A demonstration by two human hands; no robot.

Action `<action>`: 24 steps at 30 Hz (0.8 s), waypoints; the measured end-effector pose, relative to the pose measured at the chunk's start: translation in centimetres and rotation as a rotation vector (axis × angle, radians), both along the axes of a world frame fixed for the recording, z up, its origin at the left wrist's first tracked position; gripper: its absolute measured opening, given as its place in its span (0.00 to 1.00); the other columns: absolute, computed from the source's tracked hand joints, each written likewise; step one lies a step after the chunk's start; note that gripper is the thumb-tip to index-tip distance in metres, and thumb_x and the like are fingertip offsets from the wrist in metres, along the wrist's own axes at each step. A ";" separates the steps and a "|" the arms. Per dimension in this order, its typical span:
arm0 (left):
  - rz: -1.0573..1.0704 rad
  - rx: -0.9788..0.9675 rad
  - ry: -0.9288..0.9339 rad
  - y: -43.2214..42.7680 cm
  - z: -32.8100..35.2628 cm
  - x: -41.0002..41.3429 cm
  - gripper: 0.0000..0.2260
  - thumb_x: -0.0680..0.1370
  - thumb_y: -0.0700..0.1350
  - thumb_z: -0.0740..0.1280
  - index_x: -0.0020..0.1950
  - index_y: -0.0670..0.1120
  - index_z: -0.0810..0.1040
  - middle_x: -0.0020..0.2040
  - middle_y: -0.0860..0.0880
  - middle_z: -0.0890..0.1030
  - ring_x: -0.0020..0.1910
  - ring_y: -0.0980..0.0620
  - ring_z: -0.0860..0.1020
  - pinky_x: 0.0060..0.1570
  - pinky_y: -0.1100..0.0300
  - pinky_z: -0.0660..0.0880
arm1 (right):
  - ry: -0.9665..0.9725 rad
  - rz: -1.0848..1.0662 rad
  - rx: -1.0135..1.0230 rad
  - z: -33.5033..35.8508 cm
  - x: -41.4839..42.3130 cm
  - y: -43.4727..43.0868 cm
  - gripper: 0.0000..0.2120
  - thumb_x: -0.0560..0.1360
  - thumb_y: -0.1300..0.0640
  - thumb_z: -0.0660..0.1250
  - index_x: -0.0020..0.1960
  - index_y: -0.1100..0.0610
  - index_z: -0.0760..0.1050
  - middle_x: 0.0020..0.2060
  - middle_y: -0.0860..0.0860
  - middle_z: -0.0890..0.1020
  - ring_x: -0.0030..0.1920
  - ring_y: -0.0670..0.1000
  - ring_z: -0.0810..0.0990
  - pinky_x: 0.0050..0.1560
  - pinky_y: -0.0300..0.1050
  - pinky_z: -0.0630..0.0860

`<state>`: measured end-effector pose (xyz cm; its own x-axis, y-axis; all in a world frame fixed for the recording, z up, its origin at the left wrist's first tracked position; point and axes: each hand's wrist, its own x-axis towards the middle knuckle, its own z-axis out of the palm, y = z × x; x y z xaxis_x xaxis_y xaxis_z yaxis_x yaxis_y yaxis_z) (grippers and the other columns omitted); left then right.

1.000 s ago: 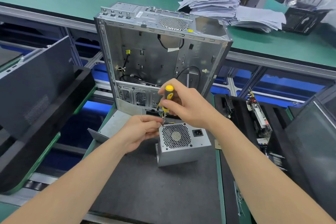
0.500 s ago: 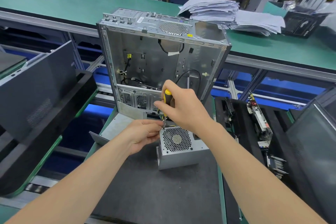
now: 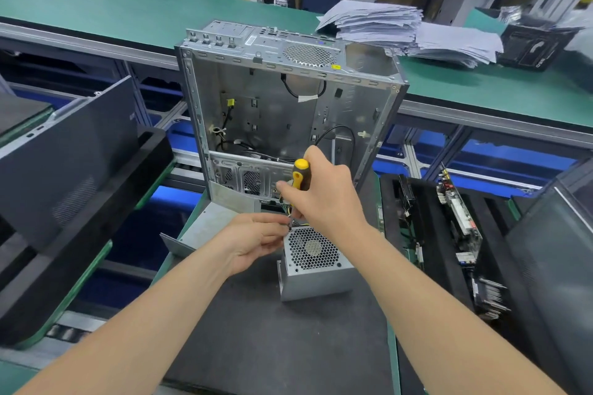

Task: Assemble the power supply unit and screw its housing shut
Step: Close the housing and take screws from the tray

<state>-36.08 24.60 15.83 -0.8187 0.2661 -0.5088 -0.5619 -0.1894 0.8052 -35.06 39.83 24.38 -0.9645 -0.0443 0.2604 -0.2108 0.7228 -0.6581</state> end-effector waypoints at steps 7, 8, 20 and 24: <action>0.005 -0.002 0.007 0.0 0.0 0.0 0.09 0.77 0.28 0.70 0.52 0.40 0.82 0.41 0.43 0.87 0.39 0.52 0.86 0.39 0.60 0.81 | -0.123 0.449 0.034 1.4 -0.6 2.2 0.11 0.78 0.53 0.74 0.53 0.47 0.73 0.43 0.48 0.84 0.43 0.49 0.83 0.46 0.55 0.83; 0.006 0.001 0.007 0.0 0.0 0.0 0.09 0.77 0.28 0.70 0.52 0.39 0.82 0.42 0.42 0.87 0.39 0.51 0.86 0.39 0.59 0.82 | -0.165 0.530 0.032 1.6 -0.7 2.7 0.10 0.78 0.58 0.74 0.53 0.49 0.75 0.46 0.46 0.84 0.45 0.50 0.84 0.47 0.55 0.83; -0.044 -0.050 0.015 0.0 -0.2 -0.2 0.10 0.78 0.30 0.69 0.58 0.38 0.81 0.33 0.47 0.85 0.34 0.55 0.84 0.45 0.58 0.80 | 0.018 0.047 -0.017 -1.1 -0.5 2.8 0.20 0.72 0.42 0.78 0.41 0.47 0.67 0.33 0.36 0.80 0.33 0.39 0.77 0.33 0.31 0.70; -0.048 -0.053 0.026 0.0 -0.2 -0.2 0.09 0.79 0.30 0.69 0.58 0.38 0.81 0.29 0.48 0.81 0.35 0.55 0.84 0.48 0.56 0.80 | -0.050 0.357 -0.174 -0.2 -0.4 3.0 0.13 0.75 0.53 0.77 0.51 0.47 0.73 0.44 0.46 0.85 0.39 0.45 0.82 0.43 0.42 0.79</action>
